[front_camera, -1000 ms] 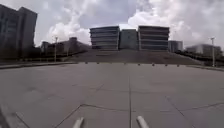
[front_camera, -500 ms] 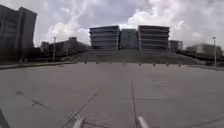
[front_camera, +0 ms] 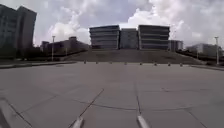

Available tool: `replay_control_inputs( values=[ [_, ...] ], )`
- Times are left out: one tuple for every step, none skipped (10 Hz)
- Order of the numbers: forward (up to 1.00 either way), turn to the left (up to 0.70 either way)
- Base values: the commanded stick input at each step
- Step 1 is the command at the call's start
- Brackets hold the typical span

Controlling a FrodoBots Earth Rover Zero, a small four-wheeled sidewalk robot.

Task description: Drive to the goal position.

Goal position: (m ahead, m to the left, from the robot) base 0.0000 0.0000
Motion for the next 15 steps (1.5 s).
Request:
replay_control_inputs(
  values=[
    [0.7, 0.02],
    [0.7, 0.02],
    [0.7, 0.02],
    [0.7, 0.02],
    [0.7, 0.02],
    [0.7, 0.02],
    [0.7, 0.02],
    [0.7, 0.02],
    [0.7, 0.02],
    [0.7, 0.02],
    [0.7, 0.02],
    [0.7, 0.02],
    [0.7, 0.02],
    [0.7, 0.02],
    [0.7, 0.02]
  ],
)
